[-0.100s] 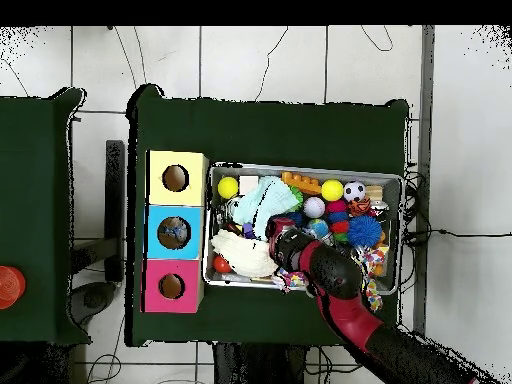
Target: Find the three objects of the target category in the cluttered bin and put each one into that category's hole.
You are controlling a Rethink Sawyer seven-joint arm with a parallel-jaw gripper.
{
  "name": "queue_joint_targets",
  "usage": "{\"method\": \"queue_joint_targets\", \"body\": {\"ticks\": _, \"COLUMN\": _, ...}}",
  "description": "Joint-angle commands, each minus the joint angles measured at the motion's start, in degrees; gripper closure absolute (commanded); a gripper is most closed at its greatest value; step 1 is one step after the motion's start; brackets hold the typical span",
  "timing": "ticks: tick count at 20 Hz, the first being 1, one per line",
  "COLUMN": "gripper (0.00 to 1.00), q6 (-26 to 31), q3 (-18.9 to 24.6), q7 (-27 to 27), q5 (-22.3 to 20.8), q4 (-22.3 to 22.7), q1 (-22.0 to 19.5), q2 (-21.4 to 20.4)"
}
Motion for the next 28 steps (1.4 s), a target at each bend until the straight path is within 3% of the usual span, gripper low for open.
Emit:
{"method": "queue_joint_targets", "body": {"ticks": 1, "gripper": 1.0, "q6": -5.3, "q3": 1.7, "q7": 13.1, "q5": -1.1, "q4": -1.3, "q1": 0.3, "q2": 1.1}}
{"method": "queue_joint_targets", "body": {"ticks": 13, "gripper": 1.0, "q6": -4.0, "q3": 1.0, "q7": 12.9, "q5": -1.6, "q4": -2.5, "q1": 0.0, "q2": 0.6}}
{"method": "queue_joint_targets", "body": {"ticks": 19, "gripper": 1.0, "q6": 1.4, "q3": 2.2, "q7": 14.3, "q5": 1.8, "q4": -1.6, "q1": -0.3, "q2": -1.4}}
{"method": "queue_joint_targets", "body": {"ticks": 23, "gripper": 1.0, "q6": 8.2, "q3": 1.8, "q7": 15.6, "q5": 5.6, "q4": -1.1, "q1": 0.6, "q2": -4.1}}
{"method": "queue_joint_targets", "body": {"ticks": 28, "gripper": 1.0, "q6": 7.5, "q3": -0.9, "q7": 14.9, "q5": 6.0, "q4": -1.4, "q1": 4.1, "q2": -6.2}}
